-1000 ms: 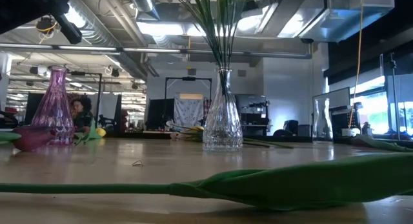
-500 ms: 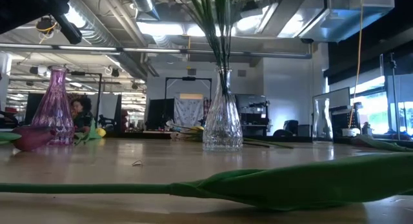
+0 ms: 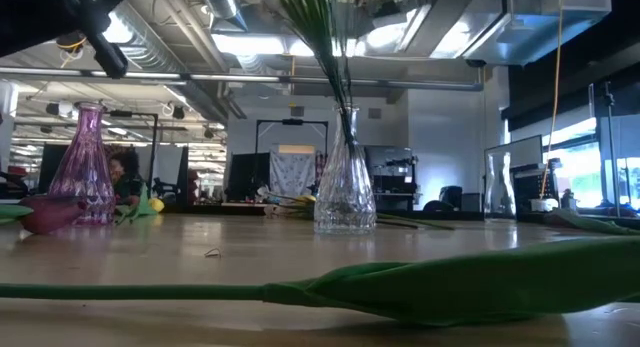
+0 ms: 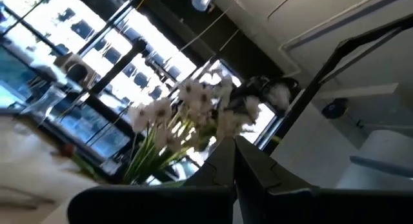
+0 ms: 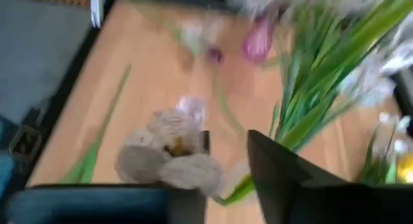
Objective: Sort flowers into vase by color
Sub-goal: Put the right white flowers into the bottom transparent vase
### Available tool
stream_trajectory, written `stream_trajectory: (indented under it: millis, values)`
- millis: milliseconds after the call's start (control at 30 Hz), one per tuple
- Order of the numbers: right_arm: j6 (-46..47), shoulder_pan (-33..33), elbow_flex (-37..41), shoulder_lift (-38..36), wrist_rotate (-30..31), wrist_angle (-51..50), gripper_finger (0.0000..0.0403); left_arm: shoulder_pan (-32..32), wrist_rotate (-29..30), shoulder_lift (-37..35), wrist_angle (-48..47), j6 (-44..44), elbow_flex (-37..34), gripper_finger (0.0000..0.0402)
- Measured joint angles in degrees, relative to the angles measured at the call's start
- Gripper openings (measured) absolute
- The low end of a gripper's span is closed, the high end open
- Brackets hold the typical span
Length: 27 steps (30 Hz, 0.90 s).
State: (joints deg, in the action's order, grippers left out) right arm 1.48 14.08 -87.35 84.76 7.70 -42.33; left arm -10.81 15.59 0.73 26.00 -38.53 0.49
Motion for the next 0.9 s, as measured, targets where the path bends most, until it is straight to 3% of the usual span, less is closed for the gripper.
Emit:
stream_trajectory:
  millis: [133, 233, 500, 700, 900]
  values:
    - [-0.72, -1.09, -2.19, -0.61, -1.72, 0.14, 0.0192, 0.00, 0.00, 0.00, -3.70, -1.49, -0.02, 0.0000]
    - [-4.21, -0.98, -6.69, -1.44, 1.33, -2.29, 0.0228, 0.00, -0.02, 0.02, -5.23, -1.61, -0.02, 0.0000]
    - [-10.01, -0.98, -13.36, -1.45, 6.83, -6.16, 0.0269, -0.01, 0.42, 0.01, -6.72, -1.61, -0.02, 0.0000]
    - [-10.37, -0.93, -2.16, -1.10, 13.97, -2.63, 0.0250, 0.00, 0.53, 0.00, -8.20, -1.78, -0.02, 0.0000]
    - [-13.71, -2.78, 11.01, -1.08, 15.38, 22.52, 0.0232, 0.00, 1.46, 0.02, -8.94, -2.04, -0.02, 0.0000]
